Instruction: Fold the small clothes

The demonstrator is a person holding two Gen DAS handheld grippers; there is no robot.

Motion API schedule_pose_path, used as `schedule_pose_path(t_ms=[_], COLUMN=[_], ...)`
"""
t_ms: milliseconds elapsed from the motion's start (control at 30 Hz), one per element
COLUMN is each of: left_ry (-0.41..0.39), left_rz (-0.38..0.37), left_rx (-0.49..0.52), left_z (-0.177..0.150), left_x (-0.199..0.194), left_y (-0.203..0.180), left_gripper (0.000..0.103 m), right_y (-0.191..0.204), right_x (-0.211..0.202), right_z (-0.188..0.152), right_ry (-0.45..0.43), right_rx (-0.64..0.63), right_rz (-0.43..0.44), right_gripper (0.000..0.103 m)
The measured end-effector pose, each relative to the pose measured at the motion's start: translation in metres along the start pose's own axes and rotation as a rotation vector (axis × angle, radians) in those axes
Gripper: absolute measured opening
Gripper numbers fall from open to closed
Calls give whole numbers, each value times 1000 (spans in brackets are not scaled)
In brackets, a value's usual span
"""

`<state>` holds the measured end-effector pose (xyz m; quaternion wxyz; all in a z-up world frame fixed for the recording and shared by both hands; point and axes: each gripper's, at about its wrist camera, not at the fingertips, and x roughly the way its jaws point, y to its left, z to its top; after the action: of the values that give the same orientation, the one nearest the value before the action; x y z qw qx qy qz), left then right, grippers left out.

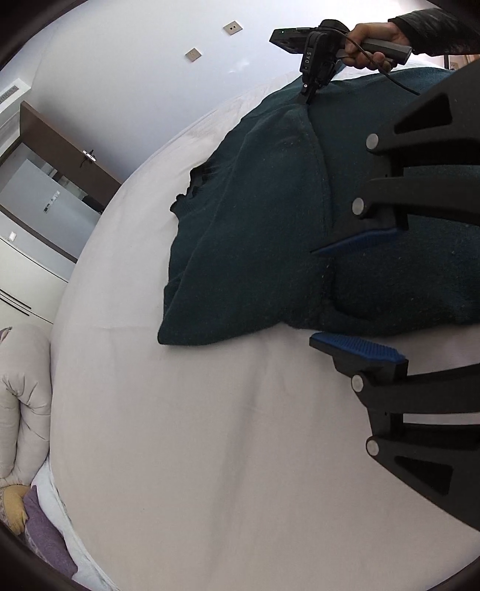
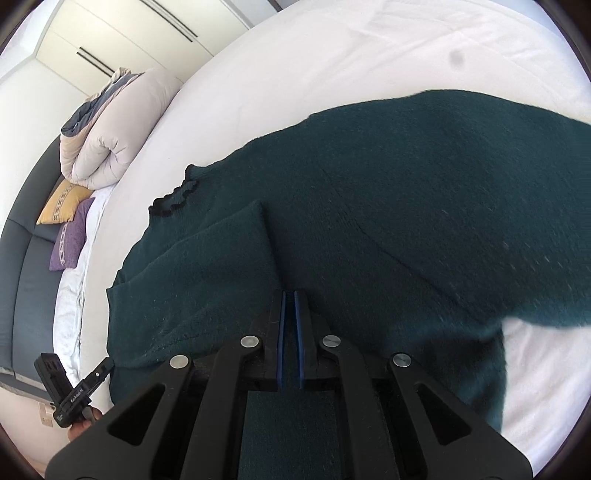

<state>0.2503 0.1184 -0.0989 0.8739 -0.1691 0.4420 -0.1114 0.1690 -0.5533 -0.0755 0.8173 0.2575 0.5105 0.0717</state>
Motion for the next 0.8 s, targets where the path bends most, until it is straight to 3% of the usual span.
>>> schedule_pose_path(t_ms=[167, 200, 300, 333, 367, 433, 600, 800], left_ry=[-72, -85, -96, -94, -88, -73, -25, 15], left_rz=[3, -6, -56, -72, -93, -123, -180, -203], left_rx=[79, 91, 105, 101, 97, 90, 51, 41], left_z=[-10, -13, -22, -25, -27, -32, -42, -53], left_x=[-31, -35, -42, -42, -41, -35, -22, -16], left_y=[-39, -47, -71, -78, -85, -98, -122, -140], left_gripper=[77, 79, 83, 84, 84, 84, 84, 84], right_y=[-28, -38, -76, -90, -108, -150, -244, -287], right_x=[-41, -55, -97, -110, -127, -158, -198, -215], right_z=[-17, -22, -35, -39, -44, -53, -73, -70], right_ry=[-51, -77, -161, -193, -242, -331, -416, -530], right_rx=[45, 57, 150, 188, 243, 359, 647, 834], right_rz=[12, 19, 26, 35, 42, 59, 131, 211], right_gripper=[6, 7, 36, 59, 71, 71, 71, 69])
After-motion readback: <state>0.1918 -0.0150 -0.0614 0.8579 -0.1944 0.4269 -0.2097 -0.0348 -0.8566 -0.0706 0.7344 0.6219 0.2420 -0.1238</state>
